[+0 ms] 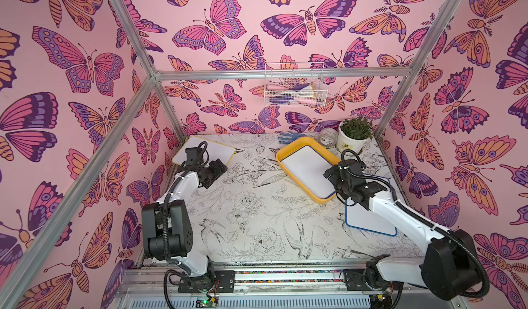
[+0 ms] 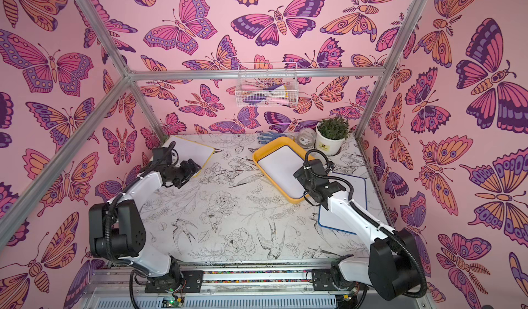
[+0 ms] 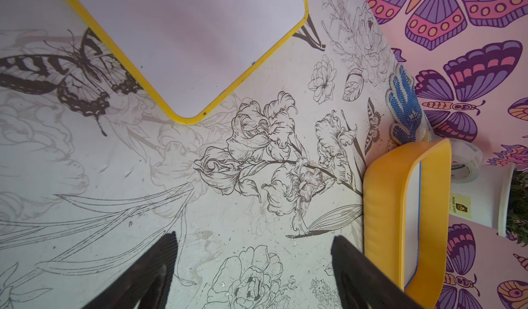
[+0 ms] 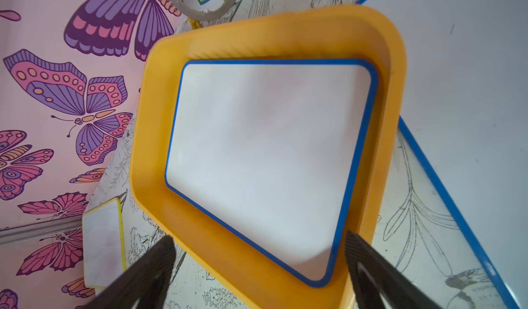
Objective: Put the whiteboard into the storage box
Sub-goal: Place the whiteboard in the storage box, then move the whiteboard to the center of the board.
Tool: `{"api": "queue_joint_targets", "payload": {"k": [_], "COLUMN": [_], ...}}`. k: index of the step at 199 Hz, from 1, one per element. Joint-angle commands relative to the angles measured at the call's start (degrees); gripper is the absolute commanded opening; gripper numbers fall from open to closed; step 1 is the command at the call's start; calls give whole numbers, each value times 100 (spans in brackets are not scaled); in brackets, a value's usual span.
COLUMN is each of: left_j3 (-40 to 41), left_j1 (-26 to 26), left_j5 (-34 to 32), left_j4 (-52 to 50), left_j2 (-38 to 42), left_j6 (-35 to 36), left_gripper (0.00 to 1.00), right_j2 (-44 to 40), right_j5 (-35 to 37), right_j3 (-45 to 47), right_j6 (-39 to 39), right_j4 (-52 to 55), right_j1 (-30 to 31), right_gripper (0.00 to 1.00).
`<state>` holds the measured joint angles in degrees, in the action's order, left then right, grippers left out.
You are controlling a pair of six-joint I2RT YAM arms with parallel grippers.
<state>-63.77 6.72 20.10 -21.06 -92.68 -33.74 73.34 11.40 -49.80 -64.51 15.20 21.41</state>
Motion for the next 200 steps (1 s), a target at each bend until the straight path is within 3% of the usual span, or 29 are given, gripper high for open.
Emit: {"api": "queue_joint_targets", "payload": {"k": [1, 78, 121, 165, 200], "left_j3": [11, -284, -899, -2163, -2894], "left_j1": [-32, -110, -119, -110, -118], "left_j5": [-116, -341, -253, 198, 177], "left_j4": [-21, 212, 119, -820, -1395], "left_j2": [-104, -936, -1367, -2312, -2792], "left_j6": [-9, 64, 640, 1399, 1813], "left_gripper": [86, 84, 83, 82, 82], "right_j2": [-215, -360, -39, 239, 373], "right_j5": [80, -52, -603, -1067, -1260], "right_j3": [190, 686, 736, 770, 761], "right_j6": [576, 2420, 2765, 2937, 3083], "right_j4": [-412, -2098, -2535, -2795, -2993], "right_j1": [-16, 661, 751, 777, 786], "right_gripper": [94, 95, 94, 94, 94]}}
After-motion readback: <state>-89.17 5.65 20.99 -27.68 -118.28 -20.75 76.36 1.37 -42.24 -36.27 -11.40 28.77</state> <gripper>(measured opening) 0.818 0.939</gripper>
